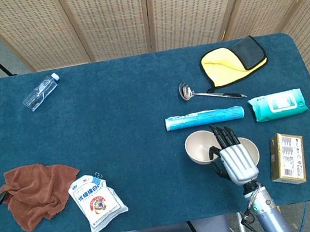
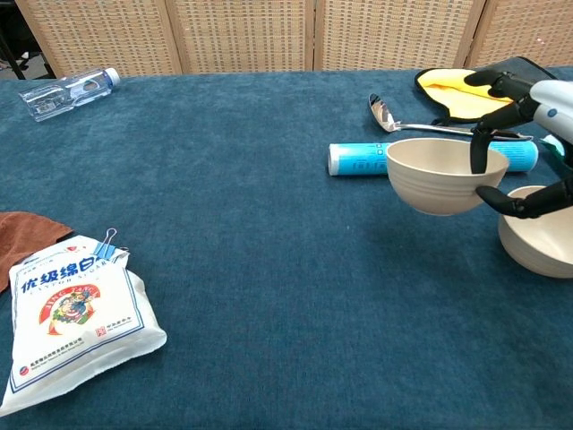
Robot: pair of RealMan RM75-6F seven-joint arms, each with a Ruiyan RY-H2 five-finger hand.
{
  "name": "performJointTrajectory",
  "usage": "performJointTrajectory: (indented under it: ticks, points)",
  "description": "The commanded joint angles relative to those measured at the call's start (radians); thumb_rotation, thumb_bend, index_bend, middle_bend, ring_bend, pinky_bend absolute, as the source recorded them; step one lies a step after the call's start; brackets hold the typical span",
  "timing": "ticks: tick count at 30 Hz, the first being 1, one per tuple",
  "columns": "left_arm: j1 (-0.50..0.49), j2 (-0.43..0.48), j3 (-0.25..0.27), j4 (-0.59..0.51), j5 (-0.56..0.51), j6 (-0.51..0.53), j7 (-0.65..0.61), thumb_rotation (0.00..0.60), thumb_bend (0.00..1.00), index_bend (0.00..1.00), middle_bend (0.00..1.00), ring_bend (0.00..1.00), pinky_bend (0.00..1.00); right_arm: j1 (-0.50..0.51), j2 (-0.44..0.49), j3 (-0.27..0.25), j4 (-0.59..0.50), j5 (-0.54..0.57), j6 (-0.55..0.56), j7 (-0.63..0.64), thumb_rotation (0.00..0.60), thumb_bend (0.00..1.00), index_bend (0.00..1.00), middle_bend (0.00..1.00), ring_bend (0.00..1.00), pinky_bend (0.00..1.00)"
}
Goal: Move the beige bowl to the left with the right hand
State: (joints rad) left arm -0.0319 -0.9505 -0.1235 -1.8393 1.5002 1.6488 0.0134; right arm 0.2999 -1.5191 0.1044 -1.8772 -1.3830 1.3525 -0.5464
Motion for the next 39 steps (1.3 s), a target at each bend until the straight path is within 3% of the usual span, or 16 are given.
performJointTrajectory:
  ticks: [1, 15, 39]
  points:
    - [0.001, 0.002, 0.000, -0.004, 0.000, 0.002, 0.000, 0.198, 0.00, 0.00, 0.00, 0.00, 0.00, -0.005, -0.019, -0.002, 0.012, 0.010, 0.007, 0.017, 0.600, 0.40, 0.55, 0.00, 0.00, 0.00]
    - [0.004, 0.001, 0.001, -0.016, 0.005, 0.008, 0.008, 0.199, 0.00, 0.00, 0.00, 0.00, 0.00, -0.026, -0.071, -0.028, 0.057, 0.011, 0.017, 0.097, 0.600, 0.40, 0.55, 0.00, 0.00, 0.00]
    - [0.012, 0.010, -0.004, -0.025, 0.006, 0.024, -0.004, 0.199, 0.00, 0.00, 0.00, 0.00, 0.00, -0.062, -0.132, -0.064, 0.091, 0.013, 0.036, 0.115, 0.600, 0.39, 0.55, 0.00, 0.00, 0.00]
